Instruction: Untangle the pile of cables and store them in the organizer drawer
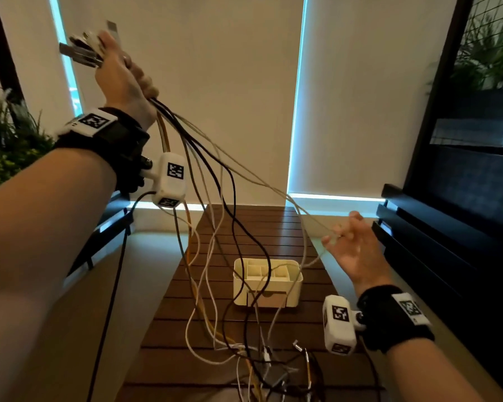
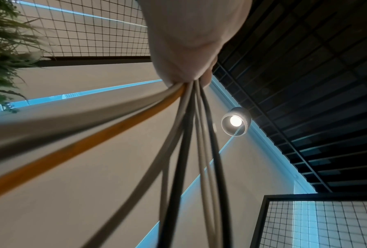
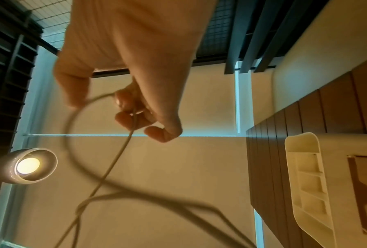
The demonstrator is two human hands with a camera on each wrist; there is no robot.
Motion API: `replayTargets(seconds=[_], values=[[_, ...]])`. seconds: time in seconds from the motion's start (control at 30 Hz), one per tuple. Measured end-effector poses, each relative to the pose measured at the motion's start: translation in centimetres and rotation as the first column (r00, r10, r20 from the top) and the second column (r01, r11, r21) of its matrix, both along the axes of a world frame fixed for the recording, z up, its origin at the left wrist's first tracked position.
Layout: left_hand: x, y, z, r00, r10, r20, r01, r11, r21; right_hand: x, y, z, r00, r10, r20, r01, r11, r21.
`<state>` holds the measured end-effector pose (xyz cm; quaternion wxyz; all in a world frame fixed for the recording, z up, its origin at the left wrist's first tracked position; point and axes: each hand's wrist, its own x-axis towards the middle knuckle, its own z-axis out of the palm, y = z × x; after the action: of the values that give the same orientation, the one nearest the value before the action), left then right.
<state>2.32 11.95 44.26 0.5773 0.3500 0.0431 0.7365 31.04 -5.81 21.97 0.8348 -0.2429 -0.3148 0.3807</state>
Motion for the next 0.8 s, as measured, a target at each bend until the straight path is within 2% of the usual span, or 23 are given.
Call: replayTargets(seconds=[0.03, 0.07, 0.1, 0.13, 0.17, 0.2, 0.23, 0.27, 0.33, 0.37, 0.43, 0.5, 0.57, 0.67, 0.73, 0.8], values=[[0.0, -0.1, 0.1, 1.000, -0.009, 0.004, 0.009, 1.000, 0.010, -0.3, -0.3, 0.1, 0.999, -0.005, 0.044, 0.007, 0.999, -0.047], [0.0, -0.2, 0.2, 1.000, -0.016, 0.005, 0.016, 1.000, 0.022, -0.5, -0.5, 0.3, 0.988, -0.045, 0.151, 0.059, 0.994, -0.094], [0.0, -0.3, 0.2, 1.000, -0.019, 0.002, 0.019, 0.999, 0.036, -0.8, -0.5, 0.5, 0.929, -0.112, 0.353, 0.167, 0.977, -0.129], [0.0, -0.4, 0.3, 1.000, -0.022, -0.001, 0.022, 0.999, 0.050, -0.9, -0.3, 0.7, 0.753, -0.177, 0.633, 0.334, 0.933, -0.136], [0.1, -0.5, 0.3, 1.000, -0.026, -0.004, 0.026, 0.998, 0.060, -0.9, 0.1, 0.8, 0.471, -0.171, 0.865, 0.499, 0.861, -0.101], [0.2, -0.7, 0.3, 0.999, -0.033, 0.000, 0.032, 0.997, 0.066, -0.9, 0.6, 0.6, 0.156, -0.108, 0.982, 0.644, 0.764, -0.018], [0.2, -0.9, 0.4, 0.999, -0.038, 0.009, 0.037, 0.997, 0.069, -0.5, 0.9, 0.1, -0.106, -0.018, 0.994, 0.734, 0.673, 0.090], [0.1, -1.0, 0.6, 0.999, -0.042, 0.023, 0.040, 0.996, 0.074, 0.0, 0.9, -0.7, -0.262, 0.016, 0.965, 0.767, 0.610, 0.198], [-0.3, -1.3, 1.1, 0.998, -0.051, 0.048, 0.047, 0.995, 0.087, 1.5, 0.9, -3.6, -0.428, 0.011, 0.904, 0.778, 0.514, 0.362], [-0.5, -1.4, 1.3, 0.996, -0.064, 0.060, 0.058, 0.993, 0.099, 1.6, 0.8, -5.1, -0.502, 0.070, 0.862, 0.770, 0.491, 0.408], [-0.4, -1.7, 1.5, 0.994, -0.091, 0.059, 0.083, 0.988, 0.131, 0.8, 0.8, -8.1, -0.622, 0.279, 0.732, 0.729, 0.547, 0.411], [0.2, -2.1, 1.5, 0.994, -0.101, 0.032, 0.095, 0.983, 0.159, -0.5, 1.1, -10.9, -0.682, 0.502, 0.532, 0.689, 0.684, 0.238], [0.8, -2.4, 1.2, 0.995, -0.096, 0.017, 0.092, 0.985, 0.145, -1.3, 0.7, -12.9, -0.696, 0.604, 0.387, 0.689, 0.713, 0.126], [0.7, -2.1, 0.6, 0.997, -0.071, -0.011, 0.072, 0.993, 0.099, -0.3, 0.0, -13.7, -0.663, 0.682, 0.308, 0.743, 0.651, 0.158], [0.3, -1.7, 0.3, 0.999, -0.052, -0.005, 0.053, 0.994, 0.098, 0.7, -0.4, -13.2, -0.616, 0.738, 0.277, 0.786, 0.600, 0.150], [-0.2, -1.7, 0.4, 0.999, -0.043, 0.023, 0.040, 0.993, 0.109, 1.5, -0.4, -13.3, -0.503, 0.779, 0.374, 0.845, 0.535, 0.022]])
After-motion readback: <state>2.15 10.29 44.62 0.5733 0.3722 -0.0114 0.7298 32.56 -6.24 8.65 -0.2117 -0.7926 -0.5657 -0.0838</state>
